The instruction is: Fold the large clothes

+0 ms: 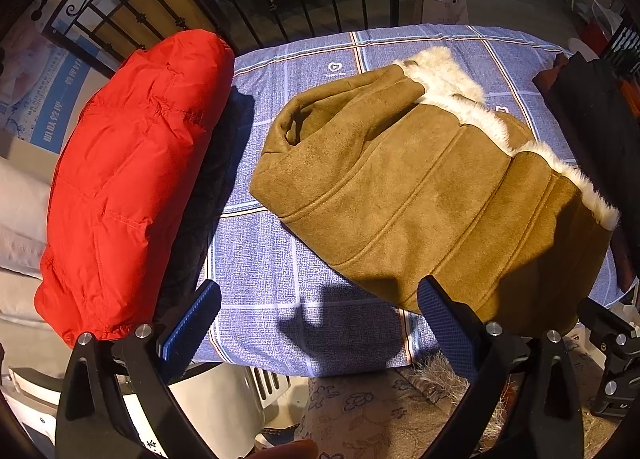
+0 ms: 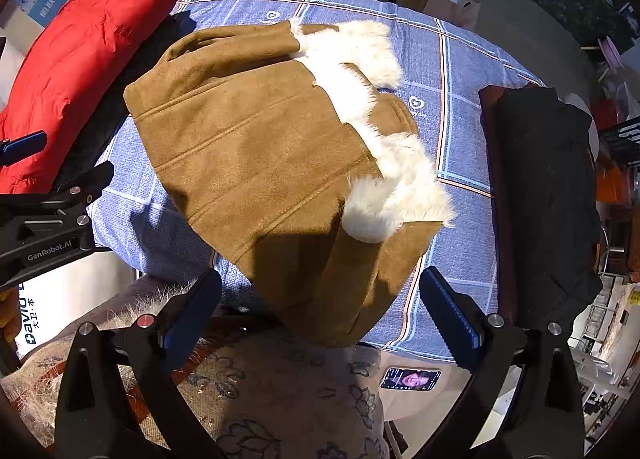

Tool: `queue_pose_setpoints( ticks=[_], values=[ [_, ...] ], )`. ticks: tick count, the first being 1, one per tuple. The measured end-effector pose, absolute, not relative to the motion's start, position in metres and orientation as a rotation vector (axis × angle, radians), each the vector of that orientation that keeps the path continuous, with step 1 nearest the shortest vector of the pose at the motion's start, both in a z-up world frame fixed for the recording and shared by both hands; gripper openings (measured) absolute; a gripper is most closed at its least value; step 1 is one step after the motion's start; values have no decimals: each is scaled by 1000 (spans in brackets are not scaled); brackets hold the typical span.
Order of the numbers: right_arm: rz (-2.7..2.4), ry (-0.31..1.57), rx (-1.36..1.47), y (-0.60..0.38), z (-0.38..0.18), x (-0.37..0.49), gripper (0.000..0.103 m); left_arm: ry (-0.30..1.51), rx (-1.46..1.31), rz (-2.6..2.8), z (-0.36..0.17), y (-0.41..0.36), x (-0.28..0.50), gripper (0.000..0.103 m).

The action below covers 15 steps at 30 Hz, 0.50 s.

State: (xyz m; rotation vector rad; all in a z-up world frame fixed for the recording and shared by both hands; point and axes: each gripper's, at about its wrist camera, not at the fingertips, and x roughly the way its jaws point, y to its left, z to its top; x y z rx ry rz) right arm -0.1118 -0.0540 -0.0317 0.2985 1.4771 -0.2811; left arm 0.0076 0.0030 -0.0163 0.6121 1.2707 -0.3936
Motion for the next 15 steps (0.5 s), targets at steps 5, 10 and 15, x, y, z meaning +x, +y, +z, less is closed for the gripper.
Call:
queue_pose_setpoints(
  ticks=[5, 10, 15],
  values=[
    [-276, 1485, 321, -56, -35, -111, 98, 1302, 579, -423, -20, 2, 13, 97],
    [-249, 1402, 376, -64, -26, -108, 98, 1372, 532, -392, -31, 6, 28, 97],
    [-266, 1263, 552, -108, -16, -111, 98, 1412, 461, -354, -35, 19, 58, 97]
  ],
)
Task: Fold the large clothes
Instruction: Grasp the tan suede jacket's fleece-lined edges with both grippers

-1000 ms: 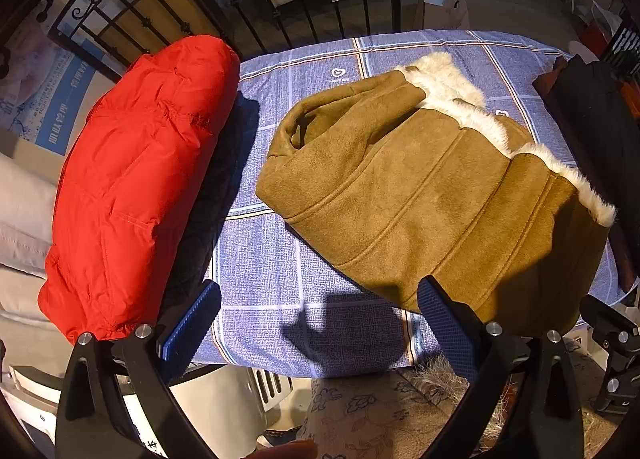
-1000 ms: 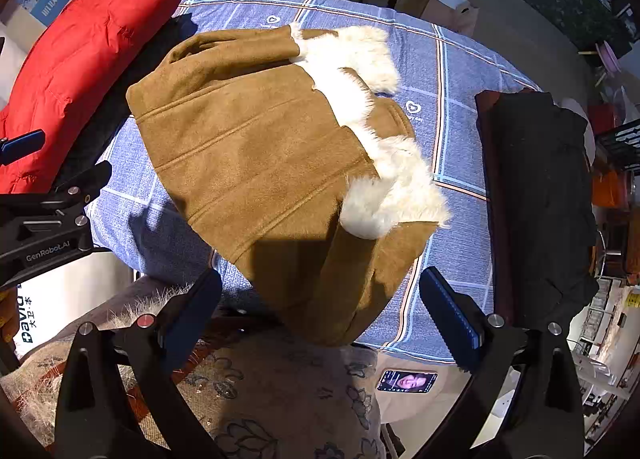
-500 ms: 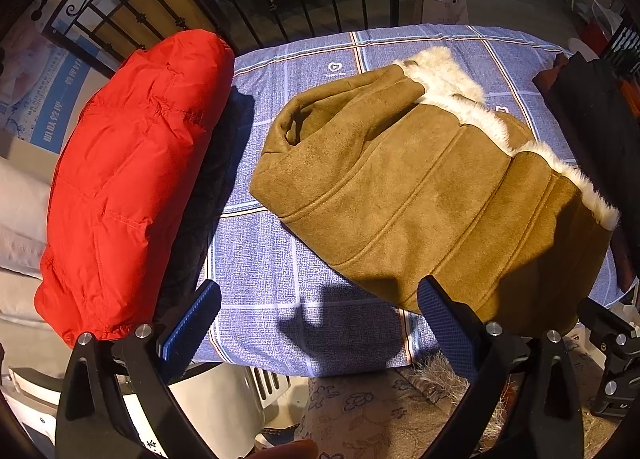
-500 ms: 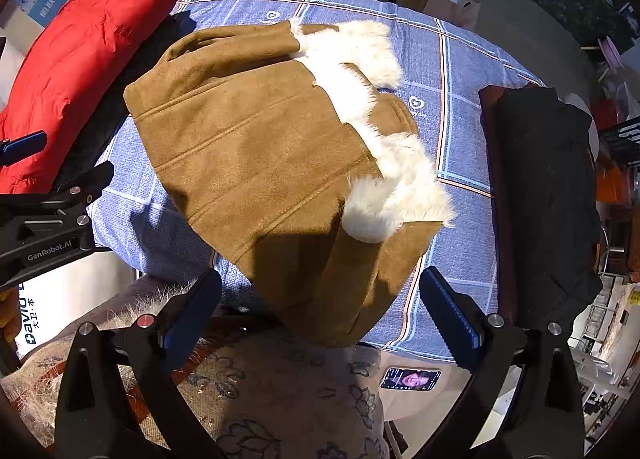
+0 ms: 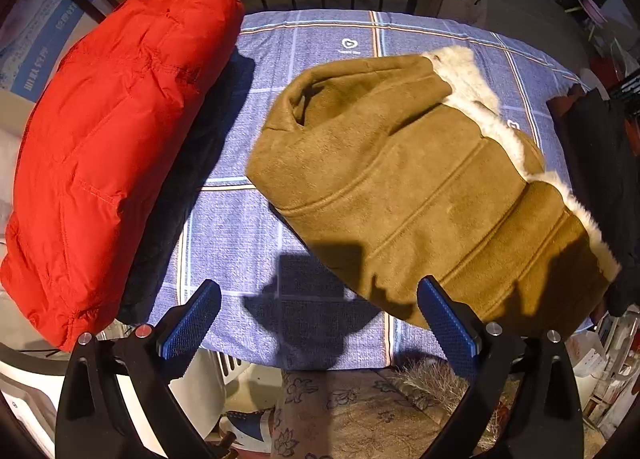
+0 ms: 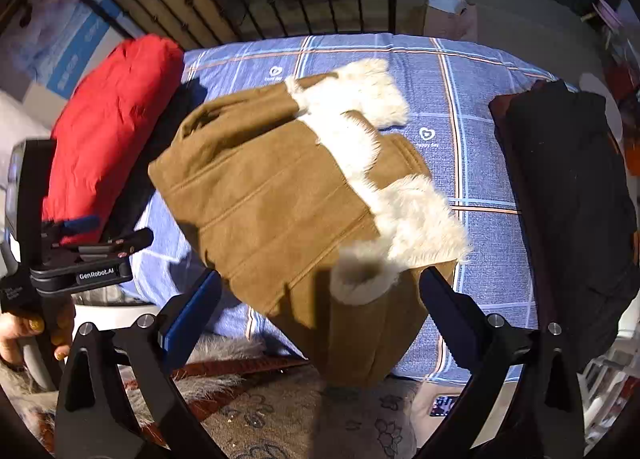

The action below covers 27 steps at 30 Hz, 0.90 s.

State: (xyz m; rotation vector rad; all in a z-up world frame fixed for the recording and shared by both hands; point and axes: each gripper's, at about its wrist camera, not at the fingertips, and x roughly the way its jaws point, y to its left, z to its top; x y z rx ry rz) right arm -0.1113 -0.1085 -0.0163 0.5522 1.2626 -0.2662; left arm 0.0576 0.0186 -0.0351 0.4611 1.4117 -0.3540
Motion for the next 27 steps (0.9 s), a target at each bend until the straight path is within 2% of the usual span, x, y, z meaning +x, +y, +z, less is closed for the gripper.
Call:
queue_pose_setpoints(
  ticks=[8, 16, 22, 23, 24, 25, 26, 27],
  values=[
    [-462, 1179, 785, -232, -41, -122, 98, 1230, 485, -319, -23, 6, 163, 97],
    [-398, 1200, 901, -294, -119, -77, 98, 1343, 681, -515, -106, -81, 246, 97],
    [-346, 1317, 888, -285, -187, -36, 98, 1473, 809, -604, -180, -110, 251, 96],
    [-343, 1345, 853, -282, -198, -29, 96, 1478, 829, -631, -190, -111, 247, 96],
    [-338, 1375, 837, -278, -210, -23, 91, 1490, 838, -646, -198, -112, 243, 95],
    [-325, 1407, 855, -274, -222, -19, 87, 1514, 833, -650, -205, -110, 241, 90],
    [-307, 1422, 897, -270, -231, -19, 78, 1545, 810, -654, -212, -109, 239, 80],
    [-297, 1412, 936, -268, -234, -19, 65, 1568, 783, -656, -216, -107, 238, 75]
  ],
)
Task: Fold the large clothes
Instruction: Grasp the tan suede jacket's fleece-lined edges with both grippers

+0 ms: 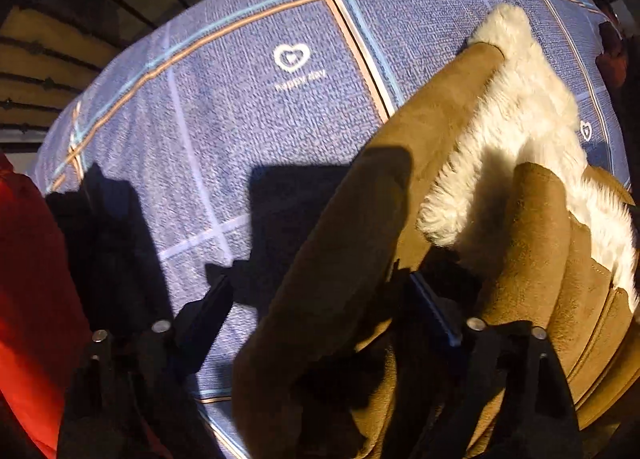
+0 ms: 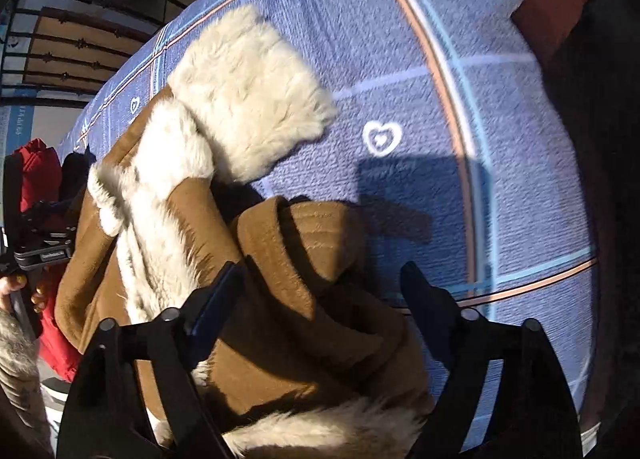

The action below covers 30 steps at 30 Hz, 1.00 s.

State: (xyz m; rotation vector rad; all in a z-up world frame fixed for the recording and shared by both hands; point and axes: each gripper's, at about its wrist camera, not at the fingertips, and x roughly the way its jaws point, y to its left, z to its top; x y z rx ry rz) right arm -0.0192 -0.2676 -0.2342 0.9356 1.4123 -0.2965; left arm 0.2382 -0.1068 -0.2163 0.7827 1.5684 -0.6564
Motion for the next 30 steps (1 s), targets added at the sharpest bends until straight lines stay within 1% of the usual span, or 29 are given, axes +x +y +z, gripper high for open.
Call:
queue_pose_setpoints(
  ticks=[1, 2, 4, 6, 7, 13, 14, 15, 16, 17, 20, 22, 23, 24, 25, 26, 27, 28, 30],
  values=[
    [-276, 1385, 971, -267, -234, -21, 57, 1578, 759, -655, -219, -105, 237, 67],
    [-251, 1368, 994, -267, -234, -22, 50, 1561, 754, -645, -221, -103, 235, 63],
    [-231, 1354, 1022, -270, -232, -27, 42, 1535, 770, -622, -224, -99, 230, 33],
    [-243, 1312, 1069, -273, -223, -38, 19, 1531, 746, -630, -218, -95, 224, 21],
    [-229, 1291, 1088, -273, -217, -43, 18, 1524, 733, -643, -212, -94, 219, 17],
    [-178, 1160, 1133, -257, -165, -70, 13, 1402, 651, -702, -149, -69, 185, 12],
    [-172, 1129, 1135, -254, -153, -73, 10, 1372, 626, -704, -133, -63, 181, 12],
    [-161, 1096, 1118, -251, -138, -74, 4, 1349, 595, -704, -117, -58, 178, 11],
    [-128, 1039, 1102, -249, -119, -75, 4, 1324, 558, -702, -99, -55, 177, 11],
    [-118, 1017, 1058, -247, -99, -72, 0, 1291, 512, -708, -79, -49, 175, 11],
    [-33, 781, 934, -249, -14, -71, 0, 1181, 404, -743, -19, -35, 172, 11],
    [-50, 696, 856, -259, 35, -68, 0, 1127, 362, -768, 5, -37, 167, 11],
    [-45, 675, 880, -269, 46, -67, 1, 1111, 355, -771, 9, -40, 165, 11],
    [-44, 673, 894, -277, 49, -65, 4, 1101, 350, -763, 8, -41, 161, 11],
    [-85, 696, 874, -282, 48, -64, 13, 1104, 340, -747, 5, -39, 159, 11],
    [-156, 739, 838, -285, 43, -64, 63, 1121, 330, -728, -1, -36, 155, 11],
    [-219, 773, 818, -285, 33, -66, 95, 1135, 321, -706, -6, -30, 149, 11],
    [-269, 791, 823, -286, 16, -70, 96, 1151, 314, -676, -11, -22, 145, 11],
    [-302, 913, 878, -285, -31, -73, 96, 1196, 286, -620, -22, 2, 135, 11]
  ],
)
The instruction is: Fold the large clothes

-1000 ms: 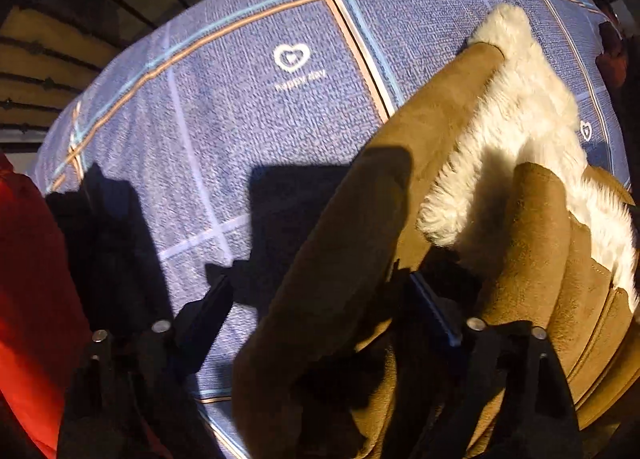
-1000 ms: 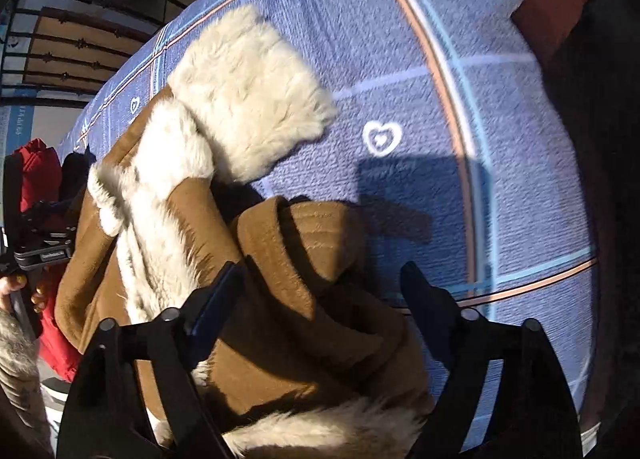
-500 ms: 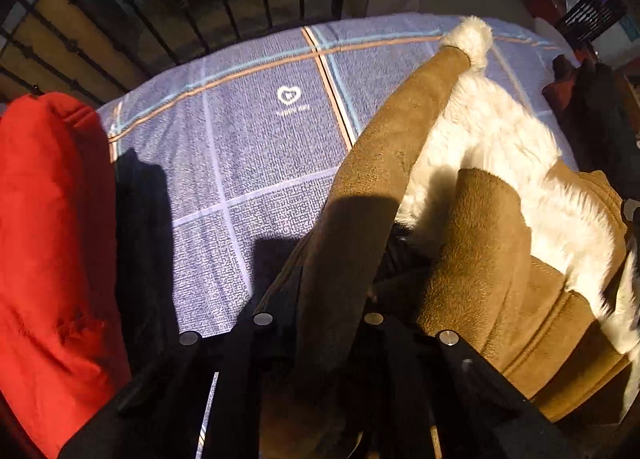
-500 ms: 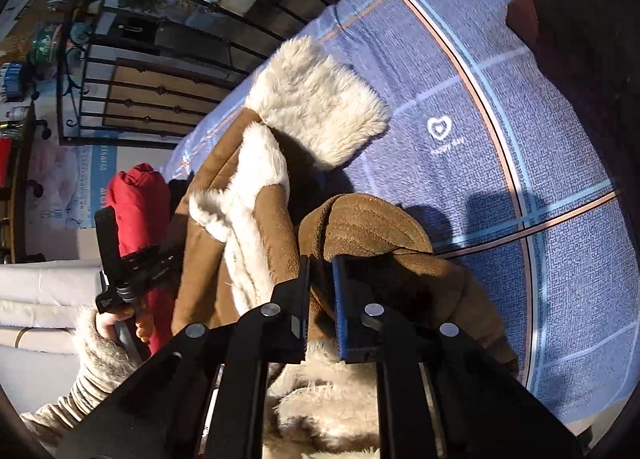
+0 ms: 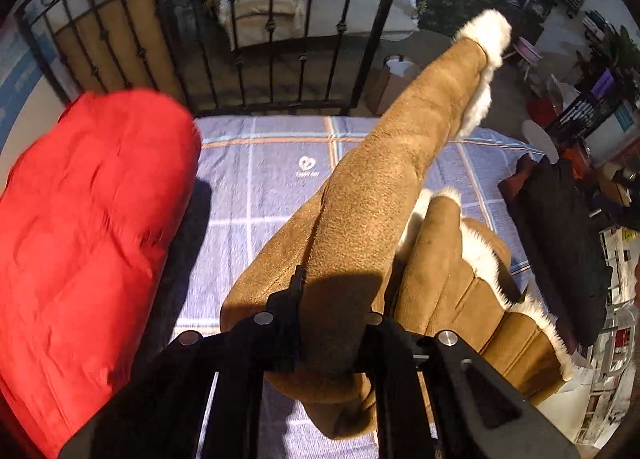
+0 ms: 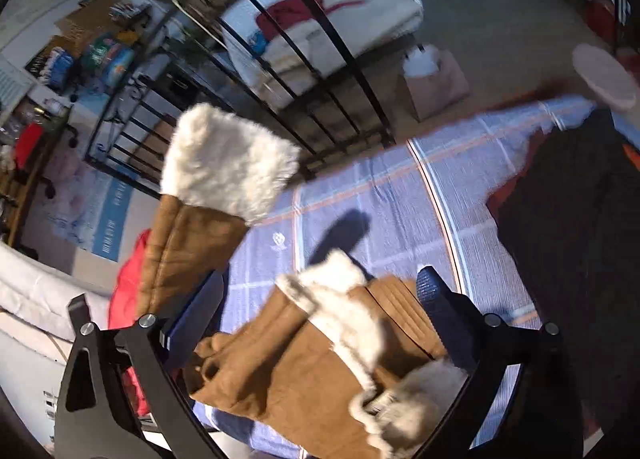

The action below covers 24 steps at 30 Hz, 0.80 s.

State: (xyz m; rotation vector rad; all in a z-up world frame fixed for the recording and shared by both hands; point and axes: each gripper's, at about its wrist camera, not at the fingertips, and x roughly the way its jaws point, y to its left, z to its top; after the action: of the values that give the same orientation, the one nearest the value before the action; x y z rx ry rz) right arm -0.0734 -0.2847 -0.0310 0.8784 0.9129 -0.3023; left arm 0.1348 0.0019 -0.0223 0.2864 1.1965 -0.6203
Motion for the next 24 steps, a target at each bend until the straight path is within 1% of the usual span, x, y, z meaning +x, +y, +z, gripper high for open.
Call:
queue_pose_setpoints(
  ticks=[3, 6, 7, 8, 9, 11, 14, 16, 17, 18, 20, 24],
  values=[
    [-316, 1101, 978, -272, -108, -79, 96, 1268, 252, -551, -33, 50, 117, 12],
    [-236, 1255, 983, -242, -172, -69, 95, 1327, 231, -499, -42, 87, 105, 12],
    [-237, 1313, 977, -228, -190, -70, 91, 1345, 225, -482, -45, 97, 102, 12],
    [-173, 1353, 993, -210, -201, -69, 74, 1365, 207, -469, -47, 107, 100, 12],
    [-76, 1371, 975, -187, -201, -63, 71, 1383, 194, -453, -49, 116, 99, 12],
    [97, 1367, 803, -138, -180, -52, 71, 1416, 206, -404, -58, 130, 97, 12],
    [463, 1446, 733, -67, -166, -46, 71, 1465, 230, -342, -79, 137, 96, 13],
    [453, 1485, 607, -40, -169, -48, 79, 1476, 254, -315, -91, 134, 96, 13],
    [428, 1487, 578, -35, -172, -47, 87, 1480, 268, -302, -96, 133, 97, 13],
    [410, 1483, 580, -36, -173, -47, 89, 1488, 270, -290, -103, 140, 98, 13],
    [356, 1461, 596, -52, -160, -46, 89, 1507, 254, -275, -111, 147, 100, 13],
    [115, 1203, 804, -156, -121, -49, 90, 1479, 267, -295, -107, 139, 98, 13]
  ],
)
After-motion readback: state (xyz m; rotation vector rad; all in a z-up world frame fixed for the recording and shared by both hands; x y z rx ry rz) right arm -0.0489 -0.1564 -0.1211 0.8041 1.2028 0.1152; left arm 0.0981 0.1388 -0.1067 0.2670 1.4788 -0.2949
